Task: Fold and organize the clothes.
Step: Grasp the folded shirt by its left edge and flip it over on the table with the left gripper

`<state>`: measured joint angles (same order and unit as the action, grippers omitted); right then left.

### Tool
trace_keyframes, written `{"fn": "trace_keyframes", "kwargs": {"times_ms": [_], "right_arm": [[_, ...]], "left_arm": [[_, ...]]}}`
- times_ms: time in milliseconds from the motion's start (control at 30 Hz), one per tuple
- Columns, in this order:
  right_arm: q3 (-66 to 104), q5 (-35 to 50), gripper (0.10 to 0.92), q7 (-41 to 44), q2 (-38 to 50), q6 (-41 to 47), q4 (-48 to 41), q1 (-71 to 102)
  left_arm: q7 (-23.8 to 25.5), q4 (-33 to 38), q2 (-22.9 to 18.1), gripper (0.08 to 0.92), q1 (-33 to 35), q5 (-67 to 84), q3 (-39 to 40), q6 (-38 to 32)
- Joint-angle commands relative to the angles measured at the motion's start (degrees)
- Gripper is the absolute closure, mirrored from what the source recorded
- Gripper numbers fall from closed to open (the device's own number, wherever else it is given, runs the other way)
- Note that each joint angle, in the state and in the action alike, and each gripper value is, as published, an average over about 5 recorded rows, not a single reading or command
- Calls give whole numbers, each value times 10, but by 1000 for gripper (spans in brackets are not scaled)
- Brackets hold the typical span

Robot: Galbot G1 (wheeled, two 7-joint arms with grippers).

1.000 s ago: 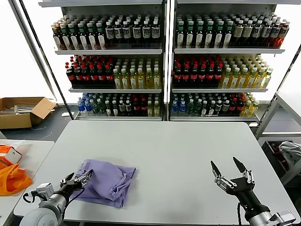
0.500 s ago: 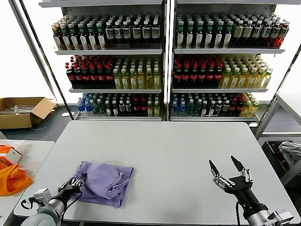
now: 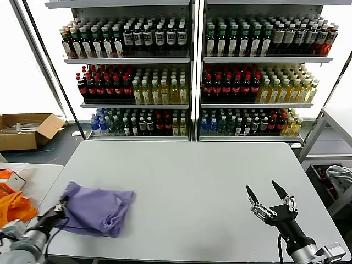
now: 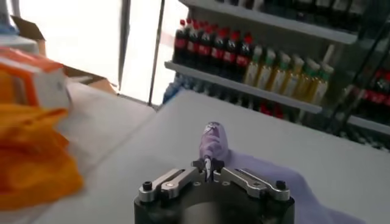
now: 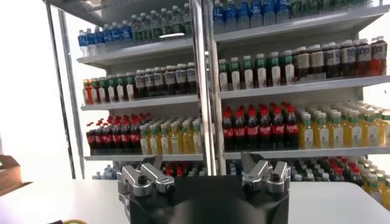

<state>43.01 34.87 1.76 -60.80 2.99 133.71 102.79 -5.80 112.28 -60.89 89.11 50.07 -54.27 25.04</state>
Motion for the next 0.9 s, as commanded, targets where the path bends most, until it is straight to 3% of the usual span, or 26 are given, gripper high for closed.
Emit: {"fn": "trace_keyframes", "kwargs": {"times_ms": [33, 200, 400, 633, 800, 900], "right_arm": [[-9, -1, 203, 0, -4, -3, 0, -7], [-7, -1, 203, 2, -7, -8, 2, -1], [1, -1, 203, 4, -7, -18, -3, 14], [3, -2, 203, 3, -9, -16, -2, 11], [11, -2, 203, 1, -6, -12, -1, 14], [14, -2, 203, 0, -4, -9, -2, 19]], "left_arm": [[12, 9, 116, 885, 32, 96, -202, 14], [9, 49, 110, 885, 29, 92, -188, 31], [-1, 139, 46, 885, 41, 28, -95, 40], [-42, 197, -64, 885, 43, -11, 124, 54], [-103, 180, -106, 885, 9, -12, 279, 63], [-134, 158, -123, 885, -15, 61, 345, 59]]}}
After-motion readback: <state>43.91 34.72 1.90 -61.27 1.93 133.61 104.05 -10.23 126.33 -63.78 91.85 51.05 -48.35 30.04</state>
